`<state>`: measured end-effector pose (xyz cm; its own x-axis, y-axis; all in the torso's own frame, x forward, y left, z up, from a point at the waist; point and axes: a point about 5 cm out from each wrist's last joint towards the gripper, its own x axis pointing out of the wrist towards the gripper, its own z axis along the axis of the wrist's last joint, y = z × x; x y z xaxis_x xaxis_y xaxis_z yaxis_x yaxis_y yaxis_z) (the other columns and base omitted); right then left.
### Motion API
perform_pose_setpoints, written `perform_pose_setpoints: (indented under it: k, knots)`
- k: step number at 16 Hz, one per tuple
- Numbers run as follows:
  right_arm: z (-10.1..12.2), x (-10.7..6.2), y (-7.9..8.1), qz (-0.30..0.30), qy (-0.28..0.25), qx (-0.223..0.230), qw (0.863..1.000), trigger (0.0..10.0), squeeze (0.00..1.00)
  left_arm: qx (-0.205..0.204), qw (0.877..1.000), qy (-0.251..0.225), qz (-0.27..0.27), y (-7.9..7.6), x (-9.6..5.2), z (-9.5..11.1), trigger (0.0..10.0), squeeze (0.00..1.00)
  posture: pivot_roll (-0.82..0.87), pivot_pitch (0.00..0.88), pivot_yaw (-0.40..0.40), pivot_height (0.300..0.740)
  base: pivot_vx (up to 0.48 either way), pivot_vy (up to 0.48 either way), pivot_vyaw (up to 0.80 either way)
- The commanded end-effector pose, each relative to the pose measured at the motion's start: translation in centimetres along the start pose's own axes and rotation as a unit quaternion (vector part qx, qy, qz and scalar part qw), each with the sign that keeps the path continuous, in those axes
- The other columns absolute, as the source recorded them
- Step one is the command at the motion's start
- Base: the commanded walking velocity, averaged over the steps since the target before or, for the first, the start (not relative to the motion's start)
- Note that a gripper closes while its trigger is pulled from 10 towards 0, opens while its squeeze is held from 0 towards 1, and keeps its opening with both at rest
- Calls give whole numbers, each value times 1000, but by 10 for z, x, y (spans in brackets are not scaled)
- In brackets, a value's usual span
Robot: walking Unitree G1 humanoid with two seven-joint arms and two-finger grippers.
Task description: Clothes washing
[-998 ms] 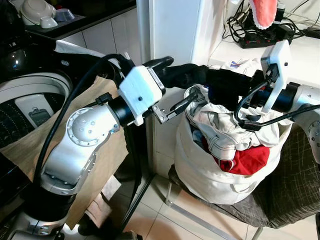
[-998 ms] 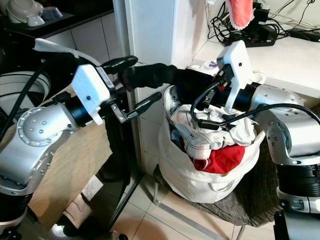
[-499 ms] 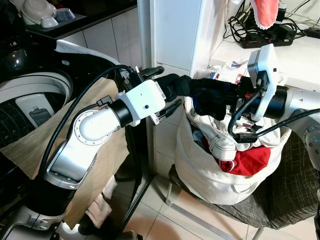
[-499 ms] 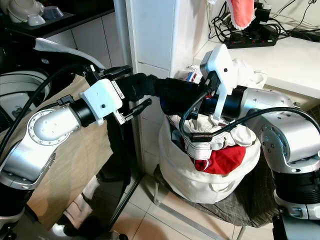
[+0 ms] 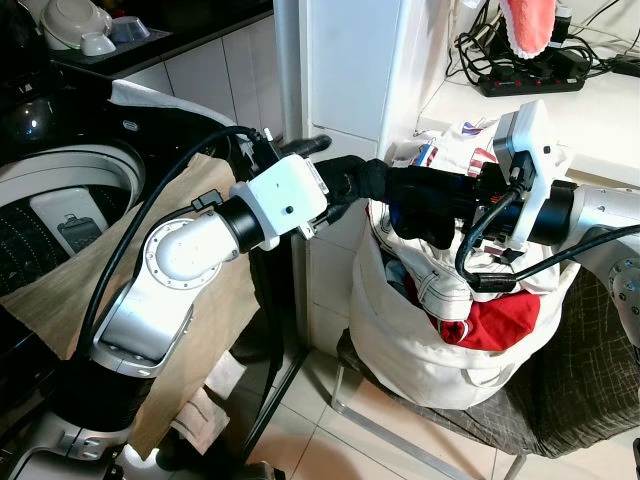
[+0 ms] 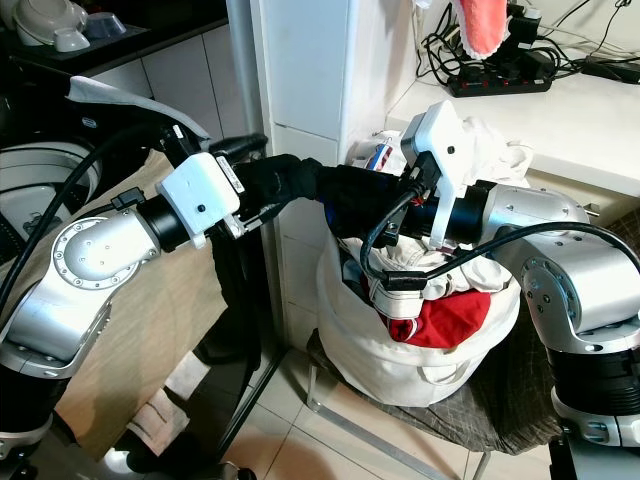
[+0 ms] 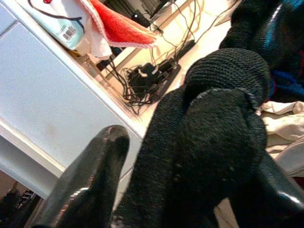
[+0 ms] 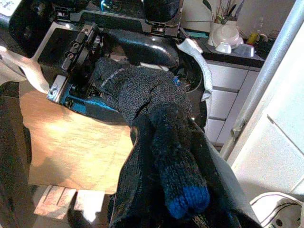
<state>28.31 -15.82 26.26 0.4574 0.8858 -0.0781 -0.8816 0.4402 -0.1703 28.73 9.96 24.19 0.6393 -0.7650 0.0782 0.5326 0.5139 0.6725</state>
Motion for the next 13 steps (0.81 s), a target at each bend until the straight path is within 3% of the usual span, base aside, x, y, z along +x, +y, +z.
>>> perform_pose_setpoints:
  k: [1,9,11,13]
  knots:
    - [3,0,2,1,8,-14,1000,0,0,4,1000,0,-2,3,-2,-2,0,0,-38,0,45,740,0,0,0]
    - [1,2,1,0,10,-13,1000,0,0,4,1000,8,14,7,-2,-6,0,0,-34,0,38,740,0,0,0]
    - [0,2,-5,-32,23,-33,999,10000,0,8,1000,10,25,10,-3,-6,0,0,-33,0,36,740,0,0,0]
    - [-1,2,-6,-34,24,-34,999,10000,0,1,999,9,32,11,-3,-6,0,0,-33,0,34,740,0,0,0]
